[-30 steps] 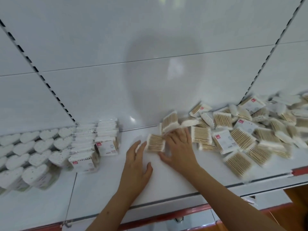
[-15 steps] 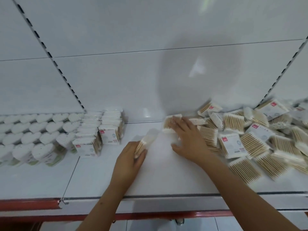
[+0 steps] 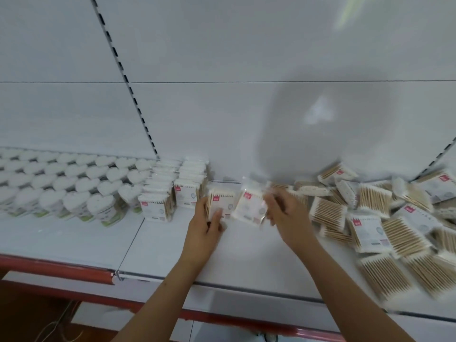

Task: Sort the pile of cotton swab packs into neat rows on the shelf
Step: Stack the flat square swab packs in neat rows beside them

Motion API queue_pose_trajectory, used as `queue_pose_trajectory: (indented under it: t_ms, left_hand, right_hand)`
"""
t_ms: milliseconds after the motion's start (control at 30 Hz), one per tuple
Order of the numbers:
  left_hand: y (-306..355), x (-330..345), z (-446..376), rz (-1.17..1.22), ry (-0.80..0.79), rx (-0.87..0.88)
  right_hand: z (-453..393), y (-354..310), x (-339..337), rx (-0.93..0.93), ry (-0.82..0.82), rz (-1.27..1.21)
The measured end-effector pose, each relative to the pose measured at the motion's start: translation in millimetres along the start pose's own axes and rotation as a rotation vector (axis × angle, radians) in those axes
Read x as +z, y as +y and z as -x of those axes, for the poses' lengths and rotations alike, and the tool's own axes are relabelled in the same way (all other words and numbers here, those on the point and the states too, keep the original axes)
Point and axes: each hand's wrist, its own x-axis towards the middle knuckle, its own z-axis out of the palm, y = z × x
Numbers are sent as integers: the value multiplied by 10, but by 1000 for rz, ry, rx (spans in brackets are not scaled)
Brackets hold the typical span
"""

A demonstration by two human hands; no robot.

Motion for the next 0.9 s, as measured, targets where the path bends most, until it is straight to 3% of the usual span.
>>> queue_pose_trajectory:
  t_ms: [100, 267, 367, 500, 567, 667, 733, 900]
  left_hand:
    - [-30, -22, -30, 77, -26, 10]
    - [-50, -34, -51, 24, -122, -51]
    - [1, -38, -47, 33, -124, -66]
    - [22, -183, 64, 33, -224, -2]
    - [-78, -391, 141, -68, -129, 55]
    - [-253, -740, 169, -248, 240, 45]
    - [-338, -880, 117, -287, 399, -8]
    - [-512, -966, 20, -319, 441, -53]
  right_hand:
    - [52, 100, 271, 78, -174, -52]
    - [77, 159, 570, 260, -106, -286]
    - [50, 134, 586, 348, -196, -348]
    - [-25, -18, 529, 319, -255, -419]
    - [-43, -104, 566, 270, -222, -379]
    - [-36, -214, 782, 187, -210, -287]
    - [-29, -269, 1011, 131, -210, -216]
    - [-4, -319, 1451, -14, -142, -82]
